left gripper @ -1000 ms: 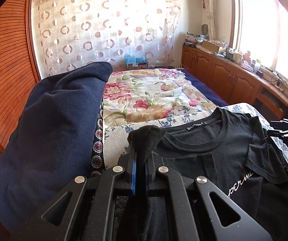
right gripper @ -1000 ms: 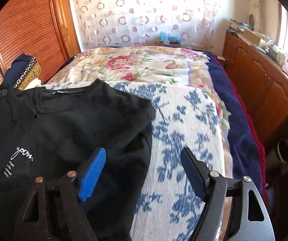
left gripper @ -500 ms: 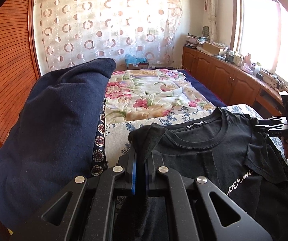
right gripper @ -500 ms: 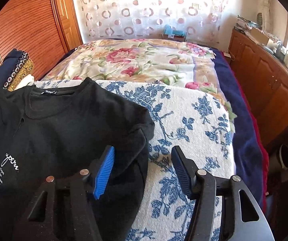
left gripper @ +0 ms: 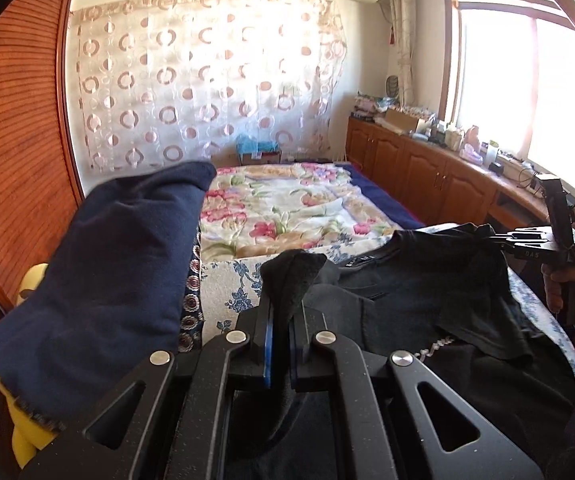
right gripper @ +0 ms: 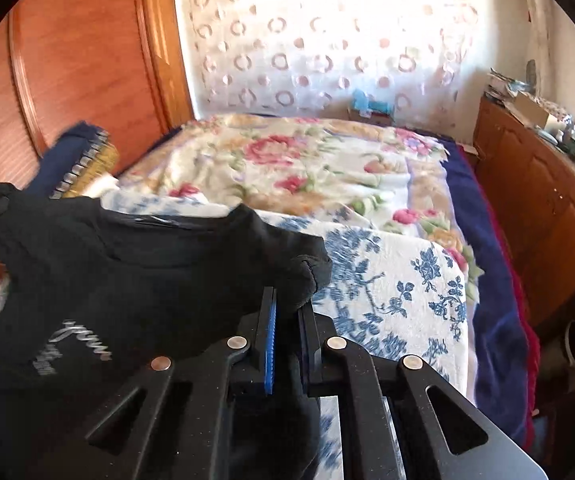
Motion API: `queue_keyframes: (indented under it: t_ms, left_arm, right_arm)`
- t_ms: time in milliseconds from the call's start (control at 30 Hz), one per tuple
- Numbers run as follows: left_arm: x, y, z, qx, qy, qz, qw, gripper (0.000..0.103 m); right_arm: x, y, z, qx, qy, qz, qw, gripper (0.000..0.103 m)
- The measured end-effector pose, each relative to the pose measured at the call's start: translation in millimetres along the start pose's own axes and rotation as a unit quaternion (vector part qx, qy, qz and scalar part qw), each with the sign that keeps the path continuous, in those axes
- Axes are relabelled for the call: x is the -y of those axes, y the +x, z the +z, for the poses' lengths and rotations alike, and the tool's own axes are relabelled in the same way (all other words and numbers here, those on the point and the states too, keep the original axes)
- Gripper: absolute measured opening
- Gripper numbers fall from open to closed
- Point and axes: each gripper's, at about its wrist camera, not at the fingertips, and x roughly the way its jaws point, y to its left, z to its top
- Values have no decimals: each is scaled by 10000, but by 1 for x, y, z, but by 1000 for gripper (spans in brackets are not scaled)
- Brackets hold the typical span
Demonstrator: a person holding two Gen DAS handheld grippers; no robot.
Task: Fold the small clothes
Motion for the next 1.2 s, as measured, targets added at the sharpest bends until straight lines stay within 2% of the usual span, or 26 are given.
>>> queue_keyframes:
  t_ms: [267,433,633,733,833,1033,1200]
  left_arm:
    - [3,-63,-20,294,-26,-18,9996,6]
    - [3,-97,-50,297,-144,30,9994,6]
    - [18,-142,-87,354,-184,90,9992,6]
    - [20,-155,-98,257,-143,157,9994,6]
    - [21,-172,-105,341,-42,243,9991,6]
    - [12,-184,-120,199,-115,200,9995,6]
    - [12,-152,-148,-343,-264,-50,9990,6]
  right_arm:
    - [-25,-83,-45,520,26,56,9986,8]
    - [-34,-122,-82,580,14,3,9983,8]
    - [-38,-167,-136,618,331,143,9974,8]
    - [-41,-183,-152,581,447,186,9971,8]
    - [-42,-203,-165,630,523,231,9964,8]
    - [-46,-232,-173,573,392,181,9974,8]
    - [-46,-210,-193,39,551,254,9982,9]
